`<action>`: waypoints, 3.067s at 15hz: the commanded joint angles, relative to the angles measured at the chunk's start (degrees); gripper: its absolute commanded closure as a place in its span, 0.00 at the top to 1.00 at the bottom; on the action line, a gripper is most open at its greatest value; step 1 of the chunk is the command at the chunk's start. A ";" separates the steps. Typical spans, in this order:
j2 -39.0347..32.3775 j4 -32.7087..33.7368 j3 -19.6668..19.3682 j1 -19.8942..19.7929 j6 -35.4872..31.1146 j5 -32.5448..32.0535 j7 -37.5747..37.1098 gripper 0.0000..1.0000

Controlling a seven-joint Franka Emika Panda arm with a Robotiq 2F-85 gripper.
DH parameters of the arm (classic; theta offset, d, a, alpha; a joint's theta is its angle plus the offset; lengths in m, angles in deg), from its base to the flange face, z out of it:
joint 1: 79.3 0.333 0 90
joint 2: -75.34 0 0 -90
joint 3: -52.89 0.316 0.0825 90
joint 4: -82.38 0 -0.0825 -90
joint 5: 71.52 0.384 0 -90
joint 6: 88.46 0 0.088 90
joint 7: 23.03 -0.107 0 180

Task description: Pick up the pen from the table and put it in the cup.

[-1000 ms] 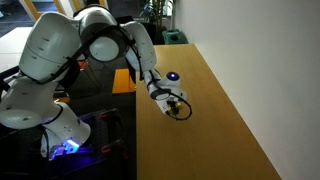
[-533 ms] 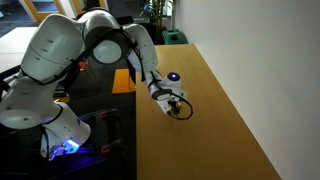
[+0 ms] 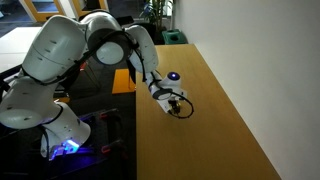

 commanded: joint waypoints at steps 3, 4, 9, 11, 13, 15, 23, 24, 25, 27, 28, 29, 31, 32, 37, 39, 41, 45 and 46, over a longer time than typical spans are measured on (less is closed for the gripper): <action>-2.30 2.52 -0.48 0.62 -0.17 -1.62 -1.29 1.00; -2.57 2.74 -0.41 0.55 -0.09 -1.62 -1.22 1.00; -3.93 4.17 -0.65 0.78 0.25 -1.73 -1.34 0.86; -4.26 4.61 -0.74 0.90 0.27 -1.75 -1.42 0.77; -4.51 5.09 -0.67 0.93 0.31 -1.73 -1.45 0.81; -4.74 5.63 -0.61 1.01 0.41 -1.72 -1.48 0.81; -5.07 7.77 -1.28 2.44 1.02 -1.69 -2.24 0.61; -5.13 8.04 -1.34 2.54 1.10 -1.68 -2.28 0.55; -5.18 8.26 -1.37 2.60 1.13 -1.67 -2.28 0.53; -5.33 8.71 -1.47 2.70 1.31 -1.65 -2.30 0.37; -5.39 8.86 -1.46 2.68 1.38 -1.64 -2.27 0.29; -5.45 9.02 -1.47 2.66 1.46 -1.63 -2.28 0.25; -5.61 9.43 -1.56 2.64 1.78 -1.64 -2.26 0.18; -5.70 9.60 -1.65 2.66 1.87 -1.65 -2.29 0.17; -5.91 10.46 -2.34 2.86 2.79 -1.64 -2.58 0.05; -4.05 8.68 -2.40 2.38 1.62 -1.54 -2.40 0.05; -1.27 5.94 -1.91 0.93 0.44 -1.11 -2.02 0.05; 5.11 1.05 -1.50 -1.28 1.70 0.32 -3.55 0.05; 6.76 -0.42 -1.48 -1.61 1.45 0.39 -3.95 0.05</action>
